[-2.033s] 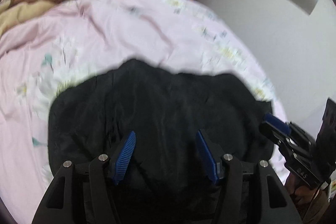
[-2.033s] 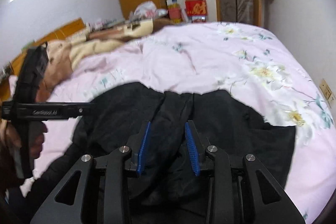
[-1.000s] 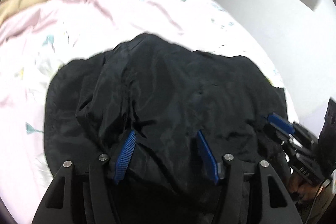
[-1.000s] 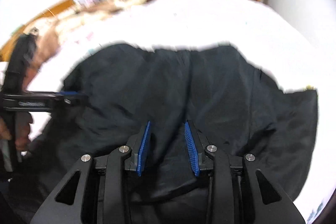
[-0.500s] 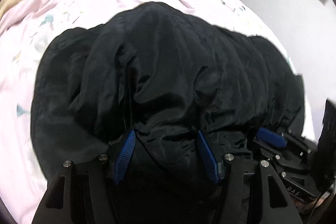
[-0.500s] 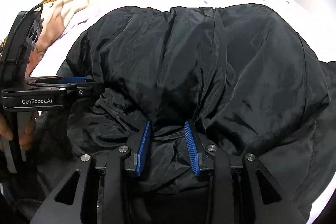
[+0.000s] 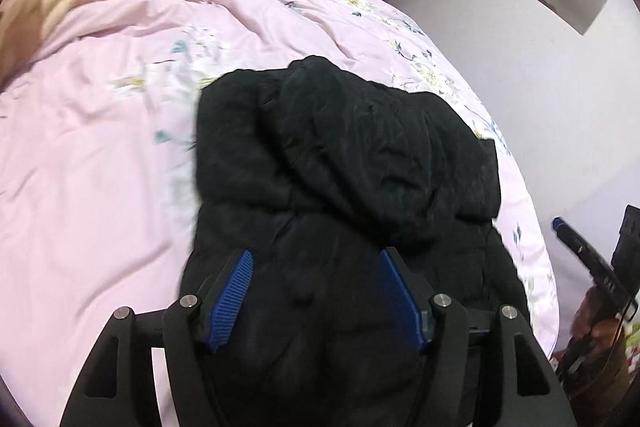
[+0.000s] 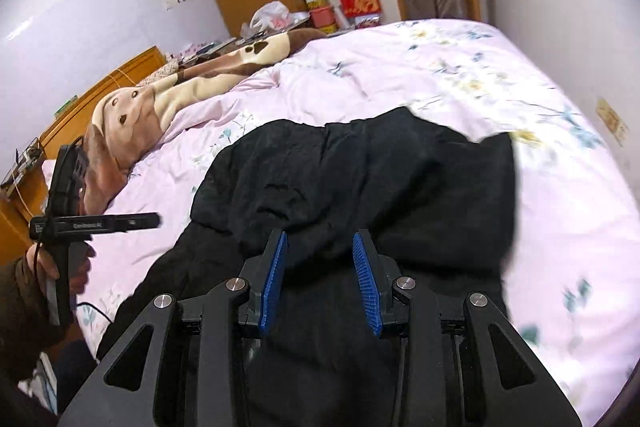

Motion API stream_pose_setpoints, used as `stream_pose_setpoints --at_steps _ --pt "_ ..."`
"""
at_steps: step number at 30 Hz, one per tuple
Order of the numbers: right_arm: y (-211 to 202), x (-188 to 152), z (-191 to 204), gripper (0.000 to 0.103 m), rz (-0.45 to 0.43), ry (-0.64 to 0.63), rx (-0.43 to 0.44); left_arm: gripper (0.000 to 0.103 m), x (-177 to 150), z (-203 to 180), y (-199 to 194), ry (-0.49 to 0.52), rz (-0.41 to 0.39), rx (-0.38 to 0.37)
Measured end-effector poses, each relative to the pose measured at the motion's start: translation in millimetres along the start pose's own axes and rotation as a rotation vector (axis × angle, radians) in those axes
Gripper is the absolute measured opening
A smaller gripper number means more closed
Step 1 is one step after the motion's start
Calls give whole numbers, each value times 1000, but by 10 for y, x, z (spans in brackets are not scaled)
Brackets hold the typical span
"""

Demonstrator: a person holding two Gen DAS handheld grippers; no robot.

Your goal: Fold large clothes

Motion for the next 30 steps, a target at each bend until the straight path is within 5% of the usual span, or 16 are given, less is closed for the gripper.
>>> stream_pose_setpoints --at_steps 6,12,17,30 --pt "-409 -586 -143 36 37 55 -98 67 -588 150 -95 -8 62 35" --pt "-550 -1204 -187 47 105 49 -210 67 -1137 377 -25 -104 108 0" --pt "-624 -1579 -342 66 132 155 -205 69 -1405 488 31 -140 125 9" --pt "-358 -2033 -530 68 230 284 -180 73 -1782 395 402 -150 193 -53"
Point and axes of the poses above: each gripper's, at about its wrist camera, not at the fingertips, and y roughly the way its jaws point, z to its left, x to its top, the point moved 1 cm from there along y, roughly the way its jaws point, and after that the axes turned 9 degrees about z, right-handed, at the moved point
